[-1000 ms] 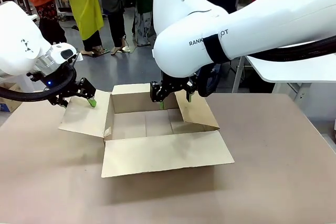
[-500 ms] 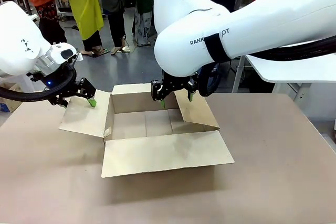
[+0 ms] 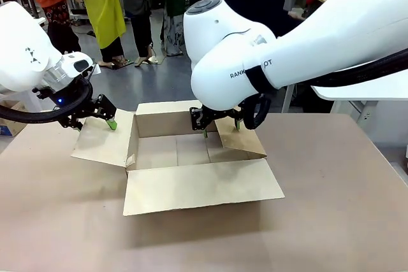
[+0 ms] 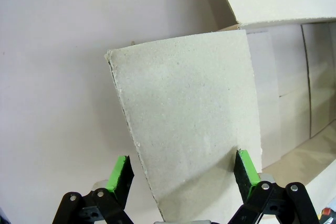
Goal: Pack the gift set into the box.
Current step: Place both hands on the side flaps of the Package Box and spread them outward.
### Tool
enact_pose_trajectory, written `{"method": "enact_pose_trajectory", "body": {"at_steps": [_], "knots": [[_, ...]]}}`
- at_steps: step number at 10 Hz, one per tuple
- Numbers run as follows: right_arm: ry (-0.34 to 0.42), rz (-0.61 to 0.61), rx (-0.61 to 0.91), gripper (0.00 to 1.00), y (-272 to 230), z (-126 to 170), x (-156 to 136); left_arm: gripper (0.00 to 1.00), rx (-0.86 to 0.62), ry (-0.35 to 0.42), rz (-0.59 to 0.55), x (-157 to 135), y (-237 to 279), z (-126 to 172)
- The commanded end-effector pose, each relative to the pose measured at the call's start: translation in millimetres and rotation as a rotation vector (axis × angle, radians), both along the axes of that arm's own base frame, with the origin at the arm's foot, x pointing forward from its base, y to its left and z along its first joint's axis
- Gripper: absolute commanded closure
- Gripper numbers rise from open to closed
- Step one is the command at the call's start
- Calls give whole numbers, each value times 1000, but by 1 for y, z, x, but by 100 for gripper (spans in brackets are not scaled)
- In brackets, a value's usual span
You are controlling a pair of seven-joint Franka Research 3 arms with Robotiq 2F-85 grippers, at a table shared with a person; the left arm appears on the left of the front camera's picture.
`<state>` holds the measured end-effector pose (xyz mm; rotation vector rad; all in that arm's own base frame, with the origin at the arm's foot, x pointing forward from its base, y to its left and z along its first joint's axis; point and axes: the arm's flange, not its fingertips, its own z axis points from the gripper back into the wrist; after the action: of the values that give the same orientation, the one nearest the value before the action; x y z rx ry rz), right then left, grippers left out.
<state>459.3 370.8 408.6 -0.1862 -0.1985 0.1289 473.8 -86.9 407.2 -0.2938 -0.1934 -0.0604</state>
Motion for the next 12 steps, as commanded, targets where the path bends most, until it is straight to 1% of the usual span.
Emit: {"method": "enact_pose_trajectory", "body": {"at_steps": [1,4,6,8,10,11,12], "knots": [[-70,-52,-101,0,5,5,-3,0,15,-2,12,-2,-1,2],[-105,-103,-215,0,-3,9,-6,0,15,-2,12,-2,-1,2],[-135,-112,-202,0,-11,22,-12,0,15,-2,12,-2,-1,2],[-145,-159,-204,0,-30,45,-16,0,15,-2,12,-2,-1,2],[-122,-212,-176,0,-64,53,-15,0,15,-2,12,-2,-1,2],[-135,-225,-125,0,-85,54,-19,0,15,-2,12,-2,-1,2],[-150,-263,-82,0,-107,54,-22,0,15,-2,12,-2,-1,2]]}}
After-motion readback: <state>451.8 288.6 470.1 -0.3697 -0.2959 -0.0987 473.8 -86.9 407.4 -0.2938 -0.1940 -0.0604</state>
